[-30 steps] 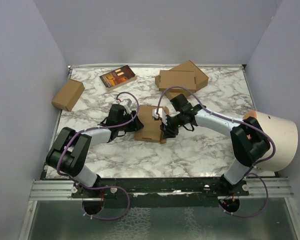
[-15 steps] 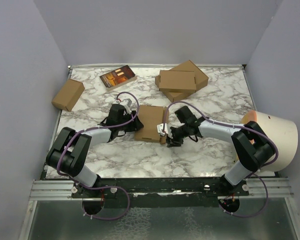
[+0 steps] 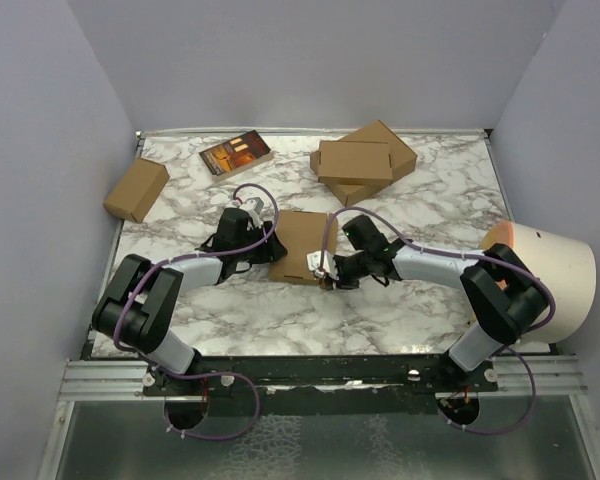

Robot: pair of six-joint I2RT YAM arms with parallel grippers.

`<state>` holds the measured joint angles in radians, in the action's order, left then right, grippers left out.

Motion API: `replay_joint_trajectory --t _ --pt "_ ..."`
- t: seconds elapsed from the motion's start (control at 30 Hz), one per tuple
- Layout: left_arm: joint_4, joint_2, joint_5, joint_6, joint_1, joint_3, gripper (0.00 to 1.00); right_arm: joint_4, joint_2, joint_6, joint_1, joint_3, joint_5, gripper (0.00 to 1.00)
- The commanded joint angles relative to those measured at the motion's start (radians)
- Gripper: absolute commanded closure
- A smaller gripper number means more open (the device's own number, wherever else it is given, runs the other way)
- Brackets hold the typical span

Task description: Fold the paper box

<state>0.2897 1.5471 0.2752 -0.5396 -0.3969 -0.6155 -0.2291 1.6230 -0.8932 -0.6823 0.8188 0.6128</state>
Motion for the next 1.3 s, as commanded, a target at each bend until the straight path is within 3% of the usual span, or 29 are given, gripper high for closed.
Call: replay_joint_trajectory --t 0.0,0.27,0.7,1.27 --pt "-0.069 0.024 -0.005 0.028 -0.008 -0.011 0.47 0.03 0.0 0.016 -0.008 0.01 -0.031 0.86" --pt "-0.072 0.018 -0.006 0.028 -0.008 -0.007 0.47 0.009 0.012 0.071 -0.006 0.036 -0.042 0.99" --pt "-0.073 0.01 -0.003 0.029 -0.008 -0.004 0.47 -0.095 0.072 0.183 -0.006 0.142 -0.026 0.99" --pt "-0.081 0.013 -0.008 0.034 -0.008 -0.008 0.47 -0.132 0.086 0.253 -0.005 0.152 -0.062 0.99"
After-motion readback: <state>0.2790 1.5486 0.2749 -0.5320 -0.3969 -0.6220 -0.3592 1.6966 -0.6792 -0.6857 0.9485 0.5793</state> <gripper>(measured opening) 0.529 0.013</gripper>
